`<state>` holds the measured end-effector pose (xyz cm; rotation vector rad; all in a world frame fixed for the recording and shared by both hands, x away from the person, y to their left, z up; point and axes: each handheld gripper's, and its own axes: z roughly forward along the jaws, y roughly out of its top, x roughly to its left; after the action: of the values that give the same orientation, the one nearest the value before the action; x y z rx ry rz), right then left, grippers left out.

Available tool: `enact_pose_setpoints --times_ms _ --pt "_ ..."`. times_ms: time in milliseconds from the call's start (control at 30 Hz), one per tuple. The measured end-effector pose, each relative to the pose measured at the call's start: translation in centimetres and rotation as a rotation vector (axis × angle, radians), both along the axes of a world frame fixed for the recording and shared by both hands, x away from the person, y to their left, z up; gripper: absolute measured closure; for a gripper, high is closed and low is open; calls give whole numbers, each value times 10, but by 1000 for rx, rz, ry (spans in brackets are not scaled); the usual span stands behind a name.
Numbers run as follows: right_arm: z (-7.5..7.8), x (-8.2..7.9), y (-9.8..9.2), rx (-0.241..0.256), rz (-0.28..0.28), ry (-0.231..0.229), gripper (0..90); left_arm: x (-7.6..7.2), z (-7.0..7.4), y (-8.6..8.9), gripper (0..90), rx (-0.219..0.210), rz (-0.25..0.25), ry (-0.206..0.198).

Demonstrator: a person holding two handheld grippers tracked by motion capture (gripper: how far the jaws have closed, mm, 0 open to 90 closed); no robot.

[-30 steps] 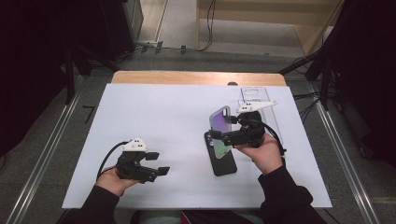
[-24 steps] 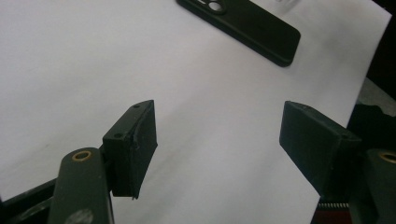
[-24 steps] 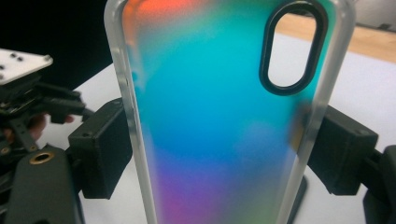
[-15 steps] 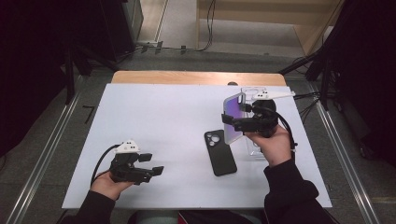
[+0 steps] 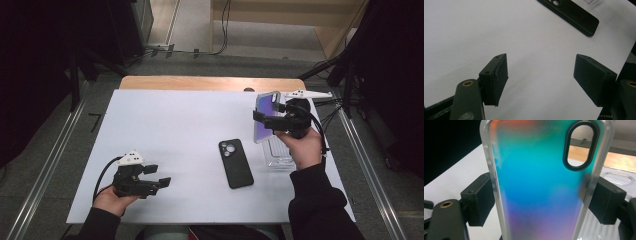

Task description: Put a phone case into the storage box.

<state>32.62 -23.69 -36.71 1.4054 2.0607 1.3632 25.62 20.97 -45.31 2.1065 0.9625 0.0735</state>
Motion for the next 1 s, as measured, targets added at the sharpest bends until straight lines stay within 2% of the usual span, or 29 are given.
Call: enact_pose_setpoints --times_ms 133,233,300,433,567,833,900,1000 --pt "-4 5 -10 -15 -73 -6 153 1 -1 0 281 -1 0 -2" --pt "-8 10 -17 1 -110 -13 153 1 -1 -1 281 -3 -2 -1" --pt "-9 15 -20 -6 -120 -22 153 1 -1 -2 281 -3 -3 0" --pt "-11 33 -27 -35 -145 -5 152 1 -2 -2 281 -3 -10 -2" --pt "-15 48 -35 -34 -175 0 152 3 -2 0 281 -14 5 1" --pt "-19 73 -40 -52 -221 34 152 4 -5 2 282 0 9 3" --pt "-19 78 -41 -61 -231 30 152 5 -6 3 282 -6 17 10" --pt "-19 84 -41 -68 -243 -6 152 5 -6 3 282 -14 16 10"
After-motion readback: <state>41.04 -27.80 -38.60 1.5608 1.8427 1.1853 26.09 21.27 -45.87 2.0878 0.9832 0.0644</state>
